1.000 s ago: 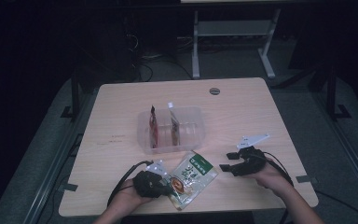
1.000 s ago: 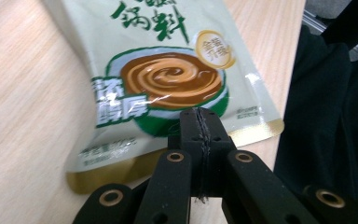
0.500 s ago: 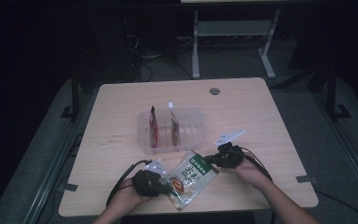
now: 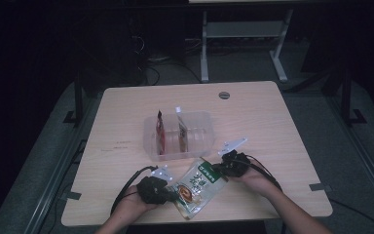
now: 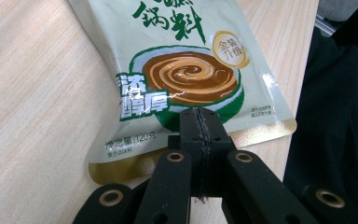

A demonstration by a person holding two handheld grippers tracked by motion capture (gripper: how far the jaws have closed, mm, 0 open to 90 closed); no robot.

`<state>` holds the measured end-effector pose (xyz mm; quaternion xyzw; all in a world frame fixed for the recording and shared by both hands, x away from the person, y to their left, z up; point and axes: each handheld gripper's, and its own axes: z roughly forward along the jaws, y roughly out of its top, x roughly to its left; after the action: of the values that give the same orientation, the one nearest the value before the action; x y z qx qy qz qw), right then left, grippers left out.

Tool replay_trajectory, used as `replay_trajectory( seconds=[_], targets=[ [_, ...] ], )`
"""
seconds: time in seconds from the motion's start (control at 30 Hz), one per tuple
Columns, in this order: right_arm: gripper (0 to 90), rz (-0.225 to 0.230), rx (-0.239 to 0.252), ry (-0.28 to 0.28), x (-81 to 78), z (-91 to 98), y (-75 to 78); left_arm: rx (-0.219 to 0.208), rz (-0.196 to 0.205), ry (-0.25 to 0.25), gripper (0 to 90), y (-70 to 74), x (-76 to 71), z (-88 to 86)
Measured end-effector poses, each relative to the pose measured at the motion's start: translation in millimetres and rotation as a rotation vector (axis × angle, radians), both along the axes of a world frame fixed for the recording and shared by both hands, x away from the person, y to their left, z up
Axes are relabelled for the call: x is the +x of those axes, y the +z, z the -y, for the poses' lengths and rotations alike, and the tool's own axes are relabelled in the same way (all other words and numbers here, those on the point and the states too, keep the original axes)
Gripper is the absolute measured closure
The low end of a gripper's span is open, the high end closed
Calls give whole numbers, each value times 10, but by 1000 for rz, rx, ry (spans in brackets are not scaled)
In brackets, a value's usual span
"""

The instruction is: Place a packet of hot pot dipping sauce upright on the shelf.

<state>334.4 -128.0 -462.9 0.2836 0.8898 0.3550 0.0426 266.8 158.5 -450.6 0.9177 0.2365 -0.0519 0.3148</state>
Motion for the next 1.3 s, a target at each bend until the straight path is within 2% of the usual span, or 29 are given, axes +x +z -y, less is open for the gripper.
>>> replay_trajectory(
  seconds=[0.1, 0.27, 0.4, 0.47, 0.6, 0.73, 1.07, 1.17, 1.27, 1.3],
  targets=[
    [896, -6, 11, 9, 19, -15, -20, 2, 5, 0, 895, 3, -4, 5],
    [897, 0, -22, 21, 35, -88, -13, 1, 1, 3, 895, 4, 1, 3],
    [897, -21, -33, 32, 11, -74, 3, -2, -2, 12, 895, 11, 14, -16],
    [897, -13, -56, 46, -23, -61, 13, -3, 2, 13, 895, 16, 34, -29],
    [897, -17, -62, 41, -70, -32, 25, -32, -18, 25, 895, -3, 104, -27],
    [897, -15, -86, 32, -83, 37, 39, -40, -24, 23, 894, -9, 182, 16],
    [897, -15, -132, 15, -169, 242, 70, -32, 27, 41, 895, -5, 372, 195],
    [892, -14, -123, 11, -165, 264, 79, -35, 38, 44, 893, 8, 371, 213],
    [787, -22, -97, -11, -152, 313, 117, -33, 45, 40, 854, 24, 345, 213],
    [749, -30, -72, -18, -150, 343, 135, -40, 49, 39, 838, 35, 336, 209]
  ],
)
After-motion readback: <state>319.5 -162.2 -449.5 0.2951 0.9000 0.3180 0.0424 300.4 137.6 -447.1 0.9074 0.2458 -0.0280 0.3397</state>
